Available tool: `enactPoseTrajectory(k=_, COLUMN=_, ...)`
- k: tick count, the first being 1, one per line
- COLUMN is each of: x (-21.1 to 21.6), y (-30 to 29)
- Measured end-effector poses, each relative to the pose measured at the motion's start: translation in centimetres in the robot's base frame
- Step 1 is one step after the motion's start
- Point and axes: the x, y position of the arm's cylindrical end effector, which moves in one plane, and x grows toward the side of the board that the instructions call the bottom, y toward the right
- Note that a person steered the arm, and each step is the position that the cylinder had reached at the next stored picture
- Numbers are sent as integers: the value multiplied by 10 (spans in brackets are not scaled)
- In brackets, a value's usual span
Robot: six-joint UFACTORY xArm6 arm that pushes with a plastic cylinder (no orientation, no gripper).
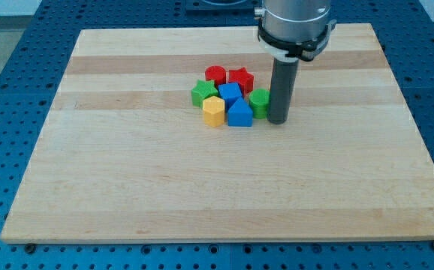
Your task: Move the yellow heart up a bit
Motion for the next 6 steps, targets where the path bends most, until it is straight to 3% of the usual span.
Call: enactPoseTrajectory(k=6, x=-45, y=36)
